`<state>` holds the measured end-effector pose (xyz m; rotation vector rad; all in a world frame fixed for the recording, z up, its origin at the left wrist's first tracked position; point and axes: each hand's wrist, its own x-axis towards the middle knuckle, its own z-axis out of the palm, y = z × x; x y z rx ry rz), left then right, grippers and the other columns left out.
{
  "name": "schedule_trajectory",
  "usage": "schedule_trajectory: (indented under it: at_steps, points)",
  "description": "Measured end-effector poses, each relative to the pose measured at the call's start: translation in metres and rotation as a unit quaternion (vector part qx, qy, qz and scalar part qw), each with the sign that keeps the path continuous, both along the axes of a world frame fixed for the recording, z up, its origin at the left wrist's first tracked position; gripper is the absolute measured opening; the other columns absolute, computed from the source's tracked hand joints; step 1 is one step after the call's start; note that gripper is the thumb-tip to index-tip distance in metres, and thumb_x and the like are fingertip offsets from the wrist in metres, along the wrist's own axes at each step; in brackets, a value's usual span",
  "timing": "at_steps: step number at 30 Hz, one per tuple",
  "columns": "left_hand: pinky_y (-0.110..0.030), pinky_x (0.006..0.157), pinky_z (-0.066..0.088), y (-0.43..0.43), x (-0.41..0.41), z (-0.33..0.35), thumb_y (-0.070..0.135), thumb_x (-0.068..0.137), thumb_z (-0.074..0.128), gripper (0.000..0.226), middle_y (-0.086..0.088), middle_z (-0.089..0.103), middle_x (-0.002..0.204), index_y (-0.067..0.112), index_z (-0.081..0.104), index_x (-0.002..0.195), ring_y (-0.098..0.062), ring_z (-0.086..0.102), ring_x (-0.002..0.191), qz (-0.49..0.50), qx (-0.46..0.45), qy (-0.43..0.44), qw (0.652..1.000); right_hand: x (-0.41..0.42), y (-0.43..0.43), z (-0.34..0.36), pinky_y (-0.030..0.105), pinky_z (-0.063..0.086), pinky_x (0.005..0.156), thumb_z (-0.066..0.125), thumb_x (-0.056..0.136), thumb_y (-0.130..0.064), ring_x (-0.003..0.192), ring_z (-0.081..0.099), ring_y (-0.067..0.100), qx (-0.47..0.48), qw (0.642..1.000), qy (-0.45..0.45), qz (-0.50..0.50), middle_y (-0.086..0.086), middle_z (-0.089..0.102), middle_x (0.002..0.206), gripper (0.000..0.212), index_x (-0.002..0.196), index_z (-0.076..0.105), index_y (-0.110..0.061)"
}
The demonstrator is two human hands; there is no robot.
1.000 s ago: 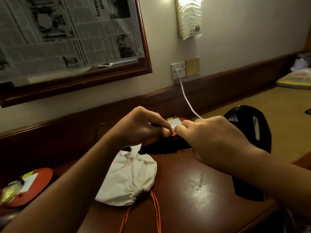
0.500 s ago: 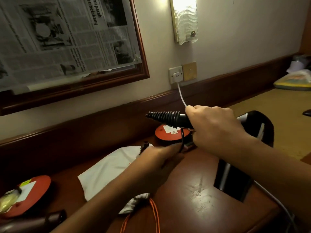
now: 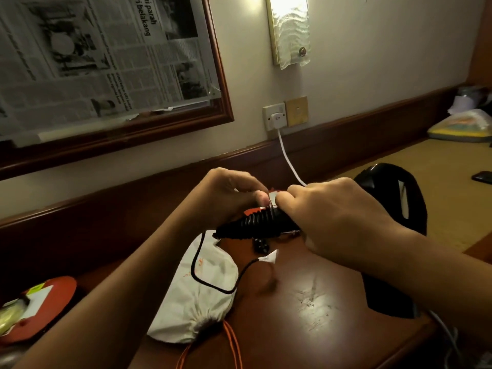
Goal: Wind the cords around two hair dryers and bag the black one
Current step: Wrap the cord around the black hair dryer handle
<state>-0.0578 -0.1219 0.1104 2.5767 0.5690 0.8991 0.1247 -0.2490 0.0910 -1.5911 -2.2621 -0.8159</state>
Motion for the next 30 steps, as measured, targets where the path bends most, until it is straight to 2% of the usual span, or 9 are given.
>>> schedule_trajectory:
  at_steps: [3,6,9,11,13,19,23,26,30]
  points:
    - [-0.016,0.067,0.048,-0.007,0.001,-0.017,0.012,0.089,0.07,0.008,0.006,0.071,0.076,0.009,0.077,0.086,-0.001,0.064,0.07,-0.094,-0.172,-0.051,0.979,0.007,-0.018,0.009,0.025,0.032,0.047,0.067,0.072,-0.024,0.056,0.053,0.015,0.008,1.0,0.024,0.007,-0.008,0.057,0.074,0.028,0.097,0.055,-0.024]
    - [-0.022,0.062,0.046,-0.025,0.011,-0.051,0.0,0.094,0.061,0.024,0.01,0.063,0.063,0.009,0.069,0.073,0.001,0.056,0.059,-0.016,-0.206,-0.057,0.977,0.008,-0.029,0.023,0.023,0.018,0.046,0.064,0.071,-0.024,0.055,0.043,0.013,0.009,0.998,0.054,-0.02,-0.011,0.048,0.072,0.029,0.091,0.044,-0.03]
    - [-0.03,0.058,0.047,-0.054,0.021,-0.068,0.036,0.104,0.048,0.033,-0.005,0.058,0.073,0.013,0.071,0.095,-0.018,0.054,0.064,-0.013,-0.27,-0.023,0.962,0.009,-0.021,0.023,0.028,0.026,0.051,0.062,0.079,-0.027,0.063,0.042,0.013,-0.003,0.994,0.1,-0.053,-0.011,0.045,0.077,0.028,0.092,0.037,-0.032]
    - [-0.031,0.057,0.05,-0.072,0.024,-0.07,0.047,0.104,0.041,0.033,0.0,0.059,0.077,0.027,0.064,0.114,-0.015,0.057,0.066,-0.001,-0.169,0.071,0.983,0.015,-0.012,0.018,0.03,0.026,0.051,0.063,0.08,-0.026,0.063,0.043,0.016,0.008,0.988,0.124,-0.086,-0.009,0.047,0.078,0.03,0.09,0.035,-0.03]
    - [-0.04,0.064,0.053,-0.089,0.022,-0.068,0.051,0.104,0.037,0.025,0.005,0.064,0.083,0.034,0.052,0.116,-0.016,0.061,0.072,0.038,0.056,0.169,0.983,0.019,-0.003,0.014,0.032,0.032,0.055,0.062,0.082,-0.02,0.064,0.046,0.019,0.005,0.984,0.133,-0.118,-0.006,0.054,0.081,0.024,0.092,0.041,-0.027]
    - [-0.042,0.058,0.055,-0.077,0.009,-0.016,0.037,0.096,0.058,0.025,-0.001,0.066,0.093,0.017,0.073,0.098,-0.024,0.066,0.073,0.069,0.258,0.037,0.963,0.012,-0.001,-0.002,0.034,0.039,0.059,0.06,0.087,-0.021,0.079,0.064,0.023,-0.061,0.993,0.051,-0.082,-0.004,0.063,0.092,0.019,0.105,0.053,-0.025]
    - [-0.03,0.082,0.06,-0.06,0.006,0.002,0.016,0.092,0.069,0.023,0.005,0.075,0.107,0.016,0.077,0.114,-0.007,0.072,0.097,0.027,0.144,0.042,0.988,0.008,-0.01,-0.004,0.026,0.024,0.049,0.055,0.091,-0.02,0.065,0.056,0.017,-0.033,0.997,0.042,-0.051,-0.005,0.063,0.086,0.021,0.111,0.057,-0.025]
    - [-0.017,0.078,0.057,-0.055,0.006,0.007,0.01,0.095,0.066,0.022,0.011,0.078,0.097,0.018,0.078,0.112,-0.001,0.072,0.091,0.005,0.036,0.061,0.997,0.013,-0.015,-0.002,0.028,0.016,0.046,0.055,0.088,-0.018,0.058,0.041,0.015,-0.016,0.998,0.021,-0.055,-0.007,0.054,0.079,0.02,0.106,0.053,-0.026]
    - [-0.027,0.073,0.059,-0.047,0.005,0.007,0.011,0.097,0.064,0.016,0.004,0.077,0.089,0.014,0.079,0.104,-0.015,0.073,0.085,-0.031,-0.021,0.053,0.998,0.022,-0.02,0.0,0.032,0.038,0.056,0.057,0.086,-0.021,0.062,0.052,0.016,-0.009,0.997,0.021,-0.071,-0.007,0.057,0.076,0.018,0.098,0.045,-0.026]
